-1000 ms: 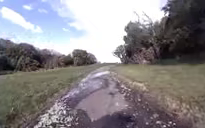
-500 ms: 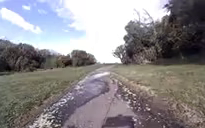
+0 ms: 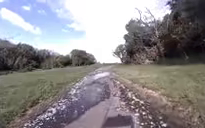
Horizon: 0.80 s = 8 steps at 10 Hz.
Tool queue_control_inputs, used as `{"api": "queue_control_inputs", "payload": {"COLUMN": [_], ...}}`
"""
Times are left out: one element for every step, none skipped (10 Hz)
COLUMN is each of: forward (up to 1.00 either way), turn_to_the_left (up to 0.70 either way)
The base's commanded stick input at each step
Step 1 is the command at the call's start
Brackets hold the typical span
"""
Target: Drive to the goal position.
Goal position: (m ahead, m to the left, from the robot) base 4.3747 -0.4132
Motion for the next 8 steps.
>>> {"api": "queue_control_inputs", "payload": {"forward": [0.7, 0.7, 0.7, 0.7, 0.7, 0.7, 0.7, 0.7], "turn_to_the_left": [0.01, 0.01, 0.01, 0.01, 0.01, 0.01, 0.01, 0.36]}}
